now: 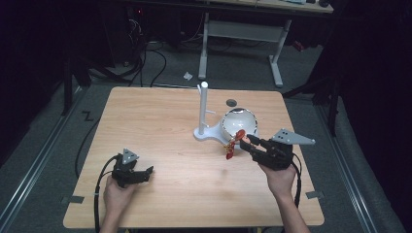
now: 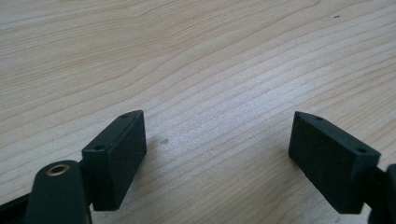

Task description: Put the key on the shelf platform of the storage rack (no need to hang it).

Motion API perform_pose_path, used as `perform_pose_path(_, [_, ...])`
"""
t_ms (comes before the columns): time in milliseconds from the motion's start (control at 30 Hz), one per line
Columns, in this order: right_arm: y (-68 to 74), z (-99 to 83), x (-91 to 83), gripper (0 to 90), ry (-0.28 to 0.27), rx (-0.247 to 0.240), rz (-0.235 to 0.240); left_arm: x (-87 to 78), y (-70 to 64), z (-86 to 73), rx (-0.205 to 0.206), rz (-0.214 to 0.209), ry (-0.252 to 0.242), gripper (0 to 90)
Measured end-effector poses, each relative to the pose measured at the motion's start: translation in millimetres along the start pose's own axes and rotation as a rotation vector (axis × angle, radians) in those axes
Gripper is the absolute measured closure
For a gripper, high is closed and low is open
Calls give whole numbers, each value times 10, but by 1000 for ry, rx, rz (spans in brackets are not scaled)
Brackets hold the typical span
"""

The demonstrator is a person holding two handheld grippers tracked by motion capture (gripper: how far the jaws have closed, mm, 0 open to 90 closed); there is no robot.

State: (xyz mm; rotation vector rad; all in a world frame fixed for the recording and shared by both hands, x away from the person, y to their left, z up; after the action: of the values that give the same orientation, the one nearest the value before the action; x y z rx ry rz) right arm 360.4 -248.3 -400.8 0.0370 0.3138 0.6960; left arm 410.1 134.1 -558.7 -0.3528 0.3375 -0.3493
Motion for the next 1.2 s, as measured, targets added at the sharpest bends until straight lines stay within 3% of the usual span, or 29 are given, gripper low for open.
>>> perform_pose_path(33, [-39, 36, 20, 609, -5, -5, -26, -5, -5, -1, 1, -6, -1, 218])
perform_pose_path(200, [-103, 140, 31, 609, 5, -21, -58, -8, -8, -2, 1, -10, -1, 233])
perform_pose_path(400, [-235, 300, 16, 610, -8, 4, -60, -7, -8, -1, 0, -9, -1, 232])
perform_pose_path(600, [-329, 451, 24, 611, -7, -8, -89, -7, -8, -1, 0, -10, 0, 231])
perform_pose_path(867, [-464, 526, 97, 611, -1, -1, -126, -8, -8, -2, 1, -10, 1, 228])
perform_pose_path(1200, [-572, 446, 248, 610, 41, 5, -160, -7, -8, -2, 0, -10, 0, 226])
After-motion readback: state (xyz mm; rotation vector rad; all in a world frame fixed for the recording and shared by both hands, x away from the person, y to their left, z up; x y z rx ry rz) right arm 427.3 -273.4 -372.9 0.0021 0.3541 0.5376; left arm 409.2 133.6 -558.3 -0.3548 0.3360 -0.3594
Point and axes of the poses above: each handheld gripper's, and its own axes: x roughly forward along the jaws, z roughly out of its top, y roughly to its left, the point moved 3 cm from there along x, roughly forward along the jaws, and after that the axes turned 6 degrees about -y, right-handed, at the moved point
